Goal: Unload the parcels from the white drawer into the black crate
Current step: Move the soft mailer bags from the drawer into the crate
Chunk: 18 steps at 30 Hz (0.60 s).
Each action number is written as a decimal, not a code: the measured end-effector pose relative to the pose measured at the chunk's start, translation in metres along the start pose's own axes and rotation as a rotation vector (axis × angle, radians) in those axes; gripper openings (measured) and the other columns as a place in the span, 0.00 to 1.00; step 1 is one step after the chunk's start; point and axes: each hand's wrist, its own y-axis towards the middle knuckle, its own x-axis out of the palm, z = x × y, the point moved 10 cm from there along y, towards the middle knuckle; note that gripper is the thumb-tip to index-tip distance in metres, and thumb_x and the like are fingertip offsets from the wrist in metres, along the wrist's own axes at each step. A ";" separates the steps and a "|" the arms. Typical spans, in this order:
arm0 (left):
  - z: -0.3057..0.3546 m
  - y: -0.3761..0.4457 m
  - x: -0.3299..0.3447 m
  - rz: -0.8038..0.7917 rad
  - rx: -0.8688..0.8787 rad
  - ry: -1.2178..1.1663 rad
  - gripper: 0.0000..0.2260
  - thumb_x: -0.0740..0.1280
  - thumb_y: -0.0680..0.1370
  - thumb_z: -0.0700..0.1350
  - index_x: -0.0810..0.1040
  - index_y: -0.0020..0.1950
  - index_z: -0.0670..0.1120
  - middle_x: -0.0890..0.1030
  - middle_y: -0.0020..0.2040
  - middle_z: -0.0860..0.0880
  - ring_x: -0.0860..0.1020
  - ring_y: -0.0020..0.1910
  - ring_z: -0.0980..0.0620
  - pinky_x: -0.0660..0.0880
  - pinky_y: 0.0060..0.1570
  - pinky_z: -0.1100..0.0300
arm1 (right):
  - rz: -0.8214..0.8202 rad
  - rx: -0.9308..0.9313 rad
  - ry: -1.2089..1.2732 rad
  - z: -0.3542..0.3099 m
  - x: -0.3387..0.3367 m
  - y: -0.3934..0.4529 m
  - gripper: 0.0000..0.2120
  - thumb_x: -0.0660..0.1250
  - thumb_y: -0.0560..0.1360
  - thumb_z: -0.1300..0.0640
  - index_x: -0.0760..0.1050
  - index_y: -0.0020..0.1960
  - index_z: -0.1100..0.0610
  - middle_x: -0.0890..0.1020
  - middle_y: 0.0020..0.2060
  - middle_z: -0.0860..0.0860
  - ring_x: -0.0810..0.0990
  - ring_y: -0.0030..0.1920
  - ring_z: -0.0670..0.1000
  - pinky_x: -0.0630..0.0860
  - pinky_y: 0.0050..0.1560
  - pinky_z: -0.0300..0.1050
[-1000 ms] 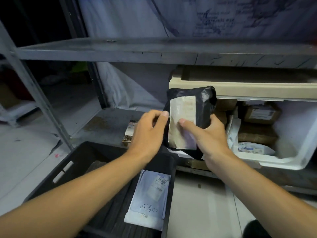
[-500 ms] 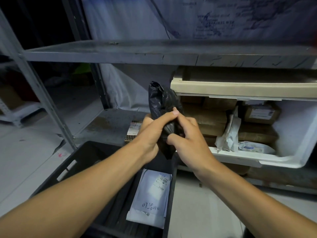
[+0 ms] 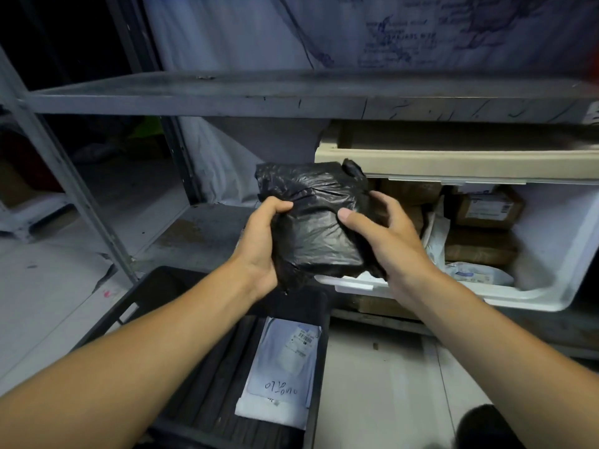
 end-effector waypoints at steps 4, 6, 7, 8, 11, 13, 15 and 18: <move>0.001 0.002 -0.004 0.018 0.003 0.033 0.23 0.65 0.75 0.48 0.80 0.66 0.40 0.83 0.61 0.38 0.81 0.61 0.37 0.78 0.61 0.42 | -0.165 0.183 0.187 0.016 0.014 -0.004 0.38 0.81 0.57 0.46 0.77 0.64 0.55 0.87 0.55 0.53 0.87 0.50 0.50 0.82 0.51 0.46; 0.002 0.002 -0.003 0.021 -0.001 0.061 0.19 0.64 0.76 0.48 0.82 0.62 0.41 0.84 0.59 0.39 0.83 0.56 0.38 0.79 0.60 0.43 | -0.128 0.153 0.199 0.015 0.011 -0.002 0.36 0.81 0.56 0.47 0.78 0.62 0.55 0.87 0.52 0.53 0.88 0.49 0.52 0.83 0.50 0.48; 0.002 0.003 -0.004 0.028 0.005 0.078 0.16 0.65 0.76 0.48 0.83 0.59 0.43 0.85 0.57 0.40 0.84 0.54 0.39 0.79 0.60 0.43 | -0.081 0.126 0.218 0.013 0.006 0.000 0.36 0.82 0.55 0.49 0.78 0.61 0.55 0.88 0.50 0.53 0.88 0.47 0.52 0.83 0.46 0.46; 0.003 0.005 -0.006 0.048 0.016 0.094 0.14 0.65 0.76 0.48 0.84 0.56 0.44 0.85 0.55 0.40 0.84 0.52 0.40 0.78 0.61 0.42 | -0.050 0.101 0.240 0.010 0.003 0.001 0.35 0.82 0.54 0.52 0.78 0.59 0.55 0.88 0.48 0.53 0.88 0.45 0.52 0.83 0.42 0.44; 0.007 0.012 -0.015 0.099 0.058 0.123 0.21 0.69 0.71 0.49 0.82 0.60 0.42 0.85 0.57 0.40 0.83 0.57 0.39 0.77 0.64 0.40 | -0.062 0.078 0.271 0.007 0.005 0.003 0.28 0.81 0.56 0.56 0.81 0.55 0.59 0.88 0.46 0.56 0.88 0.45 0.56 0.83 0.41 0.46; 0.008 0.015 -0.021 0.129 0.066 0.128 0.25 0.70 0.70 0.49 0.80 0.65 0.41 0.85 0.57 0.40 0.83 0.57 0.39 0.79 0.61 0.39 | -0.098 0.091 0.284 0.006 0.007 0.002 0.23 0.81 0.60 0.58 0.83 0.54 0.60 0.88 0.46 0.57 0.88 0.46 0.57 0.83 0.42 0.46; 0.011 0.017 -0.024 0.142 0.113 0.145 0.15 0.69 0.75 0.46 0.81 0.60 0.43 0.86 0.52 0.43 0.85 0.53 0.42 0.82 0.55 0.42 | -0.117 0.090 0.294 0.004 0.007 0.000 0.18 0.80 0.65 0.62 0.82 0.54 0.59 0.88 0.46 0.57 0.88 0.46 0.56 0.83 0.40 0.45; 0.025 0.016 -0.027 0.224 0.259 0.262 0.03 0.70 0.78 0.43 0.80 0.51 0.47 0.85 0.47 0.48 0.84 0.49 0.49 0.82 0.51 0.52 | -0.078 0.032 0.291 -0.005 0.002 -0.002 0.15 0.78 0.69 0.64 0.81 0.55 0.58 0.88 0.47 0.55 0.88 0.46 0.55 0.84 0.42 0.47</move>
